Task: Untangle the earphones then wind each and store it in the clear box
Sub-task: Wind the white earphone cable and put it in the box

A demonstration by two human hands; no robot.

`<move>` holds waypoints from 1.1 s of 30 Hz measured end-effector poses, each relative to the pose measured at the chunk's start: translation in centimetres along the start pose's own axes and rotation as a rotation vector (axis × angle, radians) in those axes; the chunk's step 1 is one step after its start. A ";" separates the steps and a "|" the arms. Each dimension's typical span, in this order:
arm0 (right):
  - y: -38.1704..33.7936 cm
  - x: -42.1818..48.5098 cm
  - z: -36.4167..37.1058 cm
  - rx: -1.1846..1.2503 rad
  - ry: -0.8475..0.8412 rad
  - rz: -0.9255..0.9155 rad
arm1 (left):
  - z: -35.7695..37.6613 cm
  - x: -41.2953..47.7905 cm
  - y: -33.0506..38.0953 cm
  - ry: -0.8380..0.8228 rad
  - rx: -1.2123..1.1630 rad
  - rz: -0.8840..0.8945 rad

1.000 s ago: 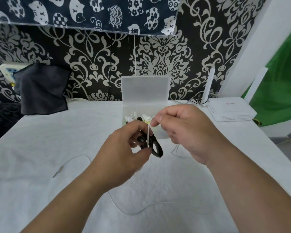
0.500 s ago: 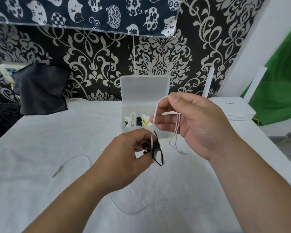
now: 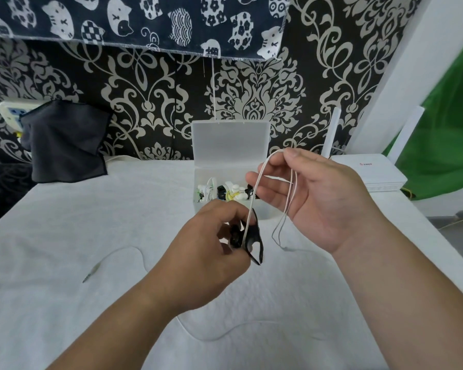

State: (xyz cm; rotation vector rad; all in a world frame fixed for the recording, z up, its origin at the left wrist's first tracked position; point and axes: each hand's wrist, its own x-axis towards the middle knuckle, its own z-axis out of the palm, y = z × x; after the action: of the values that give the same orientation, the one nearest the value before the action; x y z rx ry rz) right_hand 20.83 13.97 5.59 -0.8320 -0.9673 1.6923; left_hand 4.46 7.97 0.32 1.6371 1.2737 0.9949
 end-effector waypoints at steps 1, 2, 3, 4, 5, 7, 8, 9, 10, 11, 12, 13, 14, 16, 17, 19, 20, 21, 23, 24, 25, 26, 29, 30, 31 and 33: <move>0.0 0.0 -0.1 0.001 0.006 0.005 | 0.0 0.0 0.0 0.003 0.003 0.004; 0.1 0.1 -0.1 0.005 0.016 0.011 | 0.1 0.0 0.0 0.006 0.001 0.005; 0.1 0.2 -0.2 0.013 0.028 0.017 | 0.1 -0.1 -0.1 0.009 -0.004 0.006; 0.1 0.2 -0.3 0.022 0.043 0.024 | 0.1 0.0 -0.1 0.012 -0.006 0.009; 0.2 0.3 -0.4 0.030 0.060 0.031 | 0.0 0.0 -0.1 0.013 -0.007 0.016; 0.4 0.5 -0.7 0.037 0.098 0.048 | -0.1 0.0 -0.1 0.006 -0.018 0.030; 0.5 0.6 -0.9 0.042 0.115 0.057 | -0.1 0.0 0.0 -0.004 -0.035 0.035; 0.6 0.7 -1.0 0.049 0.131 0.066 | -0.2 0.0 0.0 -0.016 -0.058 0.037; 0.8 0.8 -1.2 0.059 0.147 0.076 | -0.3 0.0 0.1 -0.030 -0.078 0.034; 0.9 0.9 -1.4 0.067 0.162 0.085 | -0.4 0.0 0.2 -0.043 -0.089 0.025; 1.0 1.0 -1.5 0.069 0.179 0.090 | -0.4 0.0 0.3 -0.053 -0.091 0.016; 1.0 1.1 -1.7 0.067 0.194 0.093 | -0.4 0.0 0.4 -0.060 -0.083 0.009; 1.0 1.1 -1.8 0.063 0.208 0.092 | -0.4 0.0 0.5 -0.064 -0.070 0.007; 1.0 1.2 -1.9 0.063 0.225 0.090 | -0.4 0.0 0.6 -0.069 -0.039 0.013; 1.0 1.2 -1.9 0.066 0.228 0.091 | -0.3 0.0 0.6 -0.068 -0.028 0.018; 1.1 1.2 -2.0 0.073 0.228 0.098 | -0.3 0.0 0.5 -0.053 -0.047 0.025; 1.2 1.2 -2.0 0.079 0.227 0.102 | -0.3 0.1 0.5 -0.040 -0.078 0.022; 1.3 1.3 -1.9 0.087 0.227 0.104 | -0.3 0.1 0.4 -0.022 -0.108 0.019; 1.4 1.3 -1.9 0.099 0.230 0.104 | -0.2 0.1 0.4 0.016 -0.145 0.009; 1.4 1.3 -1.9 0.100 0.234 0.102 | -0.2 0.2 0.3 0.027 -0.162 0.001; 1.4 1.4 -1.9 0.097 0.238 0.099 | -0.2 0.2 0.3 0.032 -0.185 -0.007; 1.4 1.4 -2.0 0.092 0.242 0.096 | -0.2 0.1 0.3 0.033 -0.201 -0.009; 1.3 1.5 -2.1 0.073 0.249 0.085 | -0.3 0.2 0.3 0.053 -0.135 0.026; 1.2 1.5 -2.1 0.055 0.250 0.076 | -0.3 0.2 0.2 0.060 -0.104 0.037; 1.1 1.5 -2.1 0.031 0.249 0.064 | -0.4 0.2 0.2 0.064 -0.082 0.049; 1.0 1.4 -2.1 -0.030 0.242 0.037 | -0.6 0.2 0.3 0.061 -0.045 0.071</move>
State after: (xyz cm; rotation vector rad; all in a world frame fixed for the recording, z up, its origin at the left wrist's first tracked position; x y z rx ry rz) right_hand 21.87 15.54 3.65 -1.0534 -0.8170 1.5688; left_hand 4.04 8.20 0.79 1.6386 1.2320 1.1168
